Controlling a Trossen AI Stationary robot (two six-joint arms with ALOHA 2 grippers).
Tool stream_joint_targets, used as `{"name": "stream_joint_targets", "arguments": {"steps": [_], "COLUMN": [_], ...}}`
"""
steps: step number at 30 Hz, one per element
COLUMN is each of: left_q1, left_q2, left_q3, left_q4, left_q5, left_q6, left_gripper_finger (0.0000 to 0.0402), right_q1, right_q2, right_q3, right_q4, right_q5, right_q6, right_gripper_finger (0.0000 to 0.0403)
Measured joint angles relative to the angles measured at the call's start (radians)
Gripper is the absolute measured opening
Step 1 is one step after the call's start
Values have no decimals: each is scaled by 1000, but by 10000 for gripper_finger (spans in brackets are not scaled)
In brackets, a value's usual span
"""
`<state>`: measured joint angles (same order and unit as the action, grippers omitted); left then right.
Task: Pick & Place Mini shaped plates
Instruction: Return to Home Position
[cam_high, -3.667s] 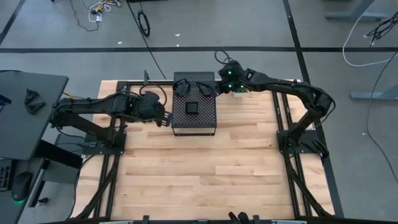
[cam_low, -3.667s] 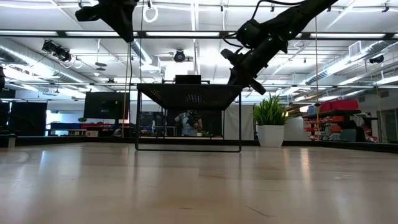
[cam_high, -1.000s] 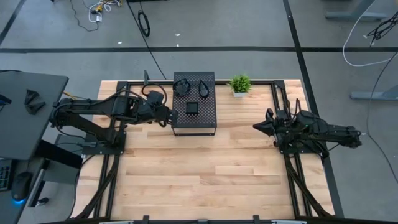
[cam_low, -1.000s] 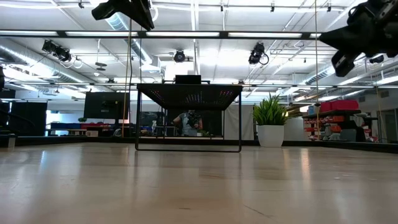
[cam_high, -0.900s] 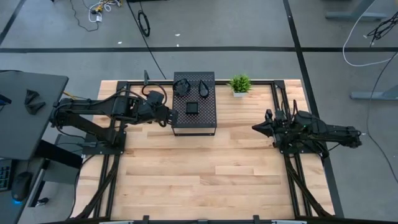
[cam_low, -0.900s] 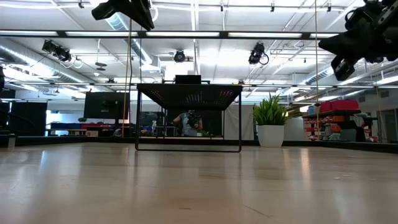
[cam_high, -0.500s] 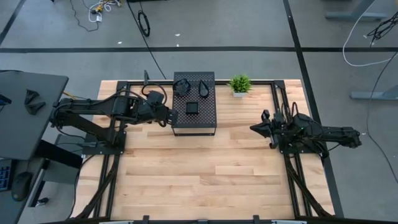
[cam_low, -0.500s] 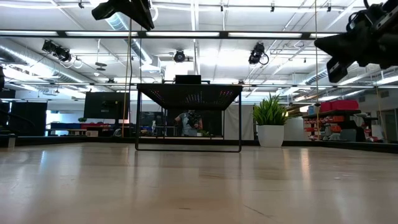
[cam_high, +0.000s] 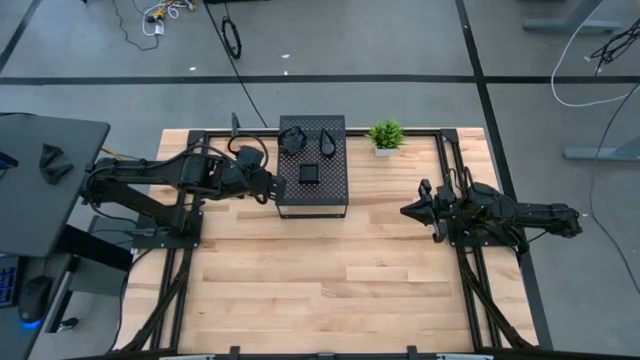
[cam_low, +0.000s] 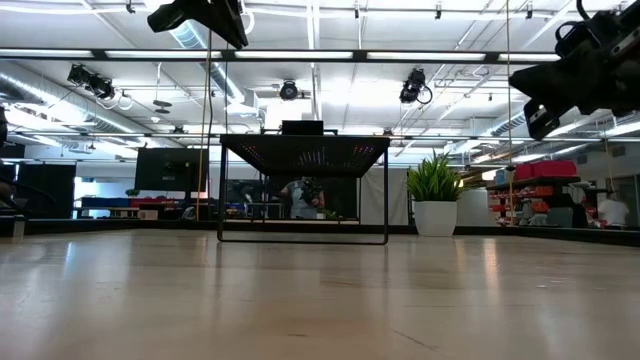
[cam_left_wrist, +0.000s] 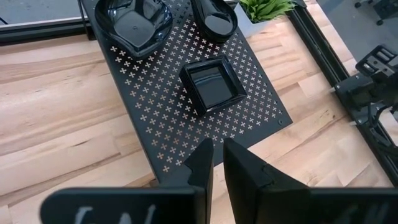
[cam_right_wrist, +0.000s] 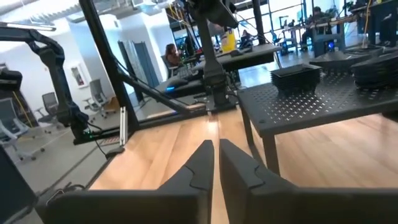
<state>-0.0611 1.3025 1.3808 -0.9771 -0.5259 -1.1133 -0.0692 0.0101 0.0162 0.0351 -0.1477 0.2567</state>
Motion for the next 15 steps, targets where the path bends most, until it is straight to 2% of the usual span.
{"name": "stream_joint_targets", "arguments": {"steps": [5,15], "left_q1": [0,0], "left_q2": [0,0], "left_q3": [0,0], "left_q4": [0,0], "left_q5": [0,-3], "left_q6": [1,63], "left_gripper_finger": [39,39], "right_q1": [0,0], "right_q2": [0,0], "right_q3": [0,0], "right_q4": [1,1], "right_q5": [0,1], "right_q6": [49,-60], "right_gripper_finger": [37,38]}}
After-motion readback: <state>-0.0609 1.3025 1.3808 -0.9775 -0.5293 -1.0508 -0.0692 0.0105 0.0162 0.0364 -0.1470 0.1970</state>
